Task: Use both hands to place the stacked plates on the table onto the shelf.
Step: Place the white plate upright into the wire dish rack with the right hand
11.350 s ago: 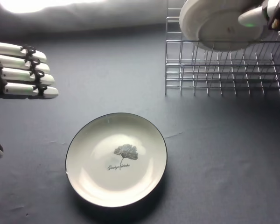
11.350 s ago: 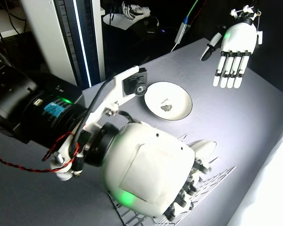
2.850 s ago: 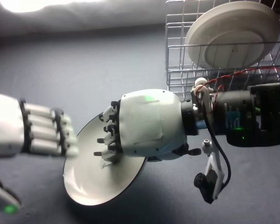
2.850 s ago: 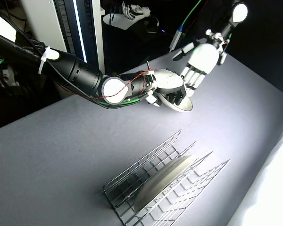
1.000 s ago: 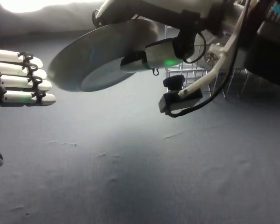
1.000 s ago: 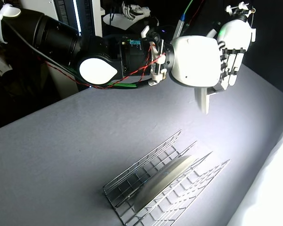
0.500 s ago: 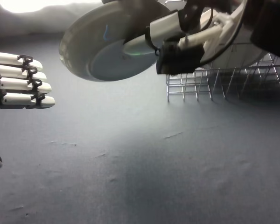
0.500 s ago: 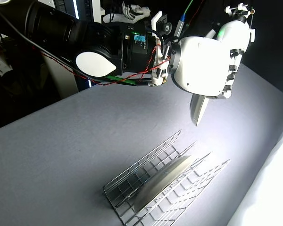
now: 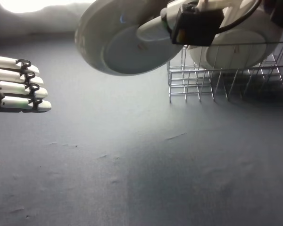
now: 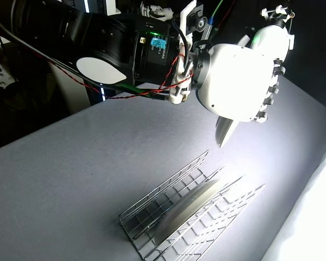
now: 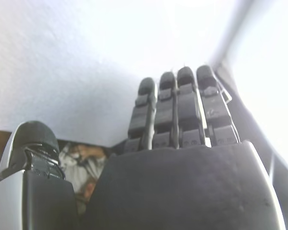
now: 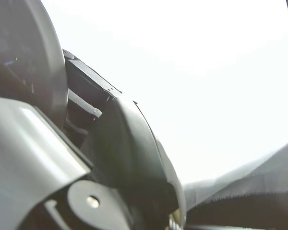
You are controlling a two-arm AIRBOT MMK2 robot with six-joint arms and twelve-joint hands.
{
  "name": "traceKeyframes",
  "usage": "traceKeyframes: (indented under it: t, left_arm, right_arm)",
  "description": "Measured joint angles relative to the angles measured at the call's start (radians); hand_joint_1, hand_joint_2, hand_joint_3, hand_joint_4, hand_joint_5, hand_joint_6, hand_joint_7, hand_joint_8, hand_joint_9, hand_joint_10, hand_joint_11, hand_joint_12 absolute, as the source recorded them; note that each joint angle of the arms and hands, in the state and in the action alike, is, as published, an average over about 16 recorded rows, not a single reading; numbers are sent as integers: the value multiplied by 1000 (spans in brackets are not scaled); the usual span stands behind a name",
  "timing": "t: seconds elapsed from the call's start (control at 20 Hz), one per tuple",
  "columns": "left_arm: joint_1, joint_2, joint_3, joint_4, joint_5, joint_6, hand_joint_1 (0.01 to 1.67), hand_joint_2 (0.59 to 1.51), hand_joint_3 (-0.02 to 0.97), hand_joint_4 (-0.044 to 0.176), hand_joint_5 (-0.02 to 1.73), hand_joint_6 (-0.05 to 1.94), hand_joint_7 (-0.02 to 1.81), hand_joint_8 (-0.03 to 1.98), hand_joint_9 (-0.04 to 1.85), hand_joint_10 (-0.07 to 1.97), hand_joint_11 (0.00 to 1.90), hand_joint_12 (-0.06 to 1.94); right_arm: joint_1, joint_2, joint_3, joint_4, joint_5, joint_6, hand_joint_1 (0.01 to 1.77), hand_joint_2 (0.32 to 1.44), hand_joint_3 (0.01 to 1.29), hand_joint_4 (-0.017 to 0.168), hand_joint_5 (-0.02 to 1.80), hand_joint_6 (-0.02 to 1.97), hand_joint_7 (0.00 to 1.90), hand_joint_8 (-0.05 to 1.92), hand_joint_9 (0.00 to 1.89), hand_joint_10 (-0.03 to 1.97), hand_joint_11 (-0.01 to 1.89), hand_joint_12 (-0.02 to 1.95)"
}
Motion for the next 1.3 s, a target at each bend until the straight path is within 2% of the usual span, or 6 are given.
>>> traceKeyframes:
  t: [0.6,1.3]
  left_arm:
    - [19,-34,63,-5,-12,-12,12,1074,20,4,132,8,143,6,125,12,20,265]
    - [43,-53,87,-13,-15,-17,13,1076,19,4,117,8,135,7,124,13,16,285]
  right_arm:
    - [21,104,4,12,-53,-4,1374,980,15,-8,910,1006,1048,797,982,1083,793,1283]
    - [-15,214,-27,11,-73,-14,1378,980,14,-8,917,993,1068,745,988,1063,794,1272]
